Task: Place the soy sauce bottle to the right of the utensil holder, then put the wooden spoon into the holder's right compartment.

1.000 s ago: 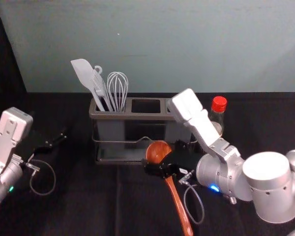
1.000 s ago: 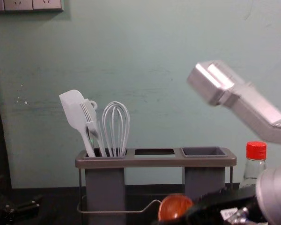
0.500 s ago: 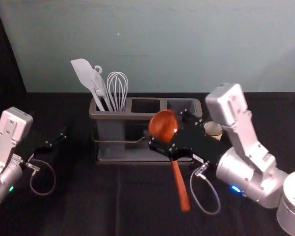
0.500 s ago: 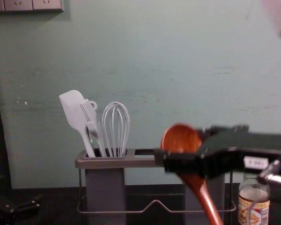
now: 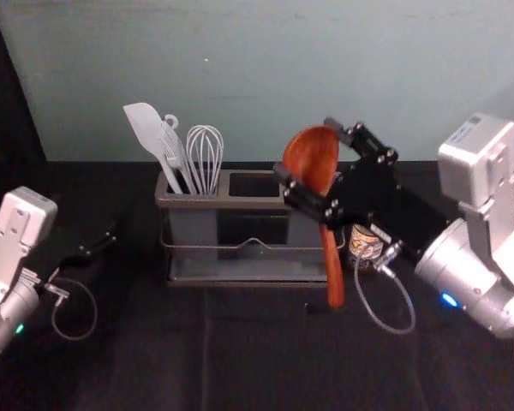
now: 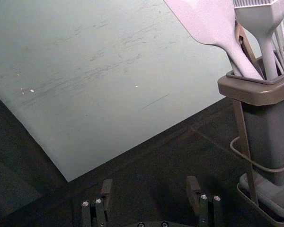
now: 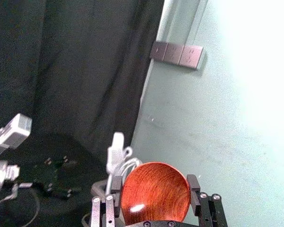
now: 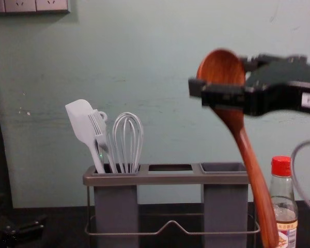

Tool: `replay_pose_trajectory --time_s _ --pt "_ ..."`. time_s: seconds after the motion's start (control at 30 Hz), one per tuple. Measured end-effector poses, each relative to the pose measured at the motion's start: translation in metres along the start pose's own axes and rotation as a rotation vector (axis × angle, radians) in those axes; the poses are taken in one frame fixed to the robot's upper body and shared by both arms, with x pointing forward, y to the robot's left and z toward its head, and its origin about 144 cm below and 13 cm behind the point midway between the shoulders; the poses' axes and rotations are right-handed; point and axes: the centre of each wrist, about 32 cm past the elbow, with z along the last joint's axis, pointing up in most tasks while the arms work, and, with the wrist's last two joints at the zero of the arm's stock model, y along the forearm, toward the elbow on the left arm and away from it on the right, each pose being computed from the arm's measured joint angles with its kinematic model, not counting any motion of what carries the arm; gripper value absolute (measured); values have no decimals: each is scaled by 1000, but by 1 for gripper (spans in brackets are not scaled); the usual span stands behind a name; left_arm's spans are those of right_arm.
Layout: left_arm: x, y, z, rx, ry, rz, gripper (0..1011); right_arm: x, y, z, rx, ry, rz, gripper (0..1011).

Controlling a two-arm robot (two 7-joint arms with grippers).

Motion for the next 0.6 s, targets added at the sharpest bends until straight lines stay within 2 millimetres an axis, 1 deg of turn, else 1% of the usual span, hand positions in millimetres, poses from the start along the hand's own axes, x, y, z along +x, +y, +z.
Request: replay_pose_trajectory --time_s 0.17,0.37,0.47,0.5,0.6 --pt "0 0 0 0 0 0 1011 10 7 9 38 -18 -19 836" --pt "0 0 0 0 0 0 1011 25 23 19 59 -44 -38 836" --pt "0 0 0 0 0 0 1011 36 37 25 58 -60 -51 835" --pt "0 0 0 0 0 0 1012 36 37 25 58 -60 -51 836" --pt "0 0 0 0 0 0 1011 48 54 27 53 -66 -62 835"
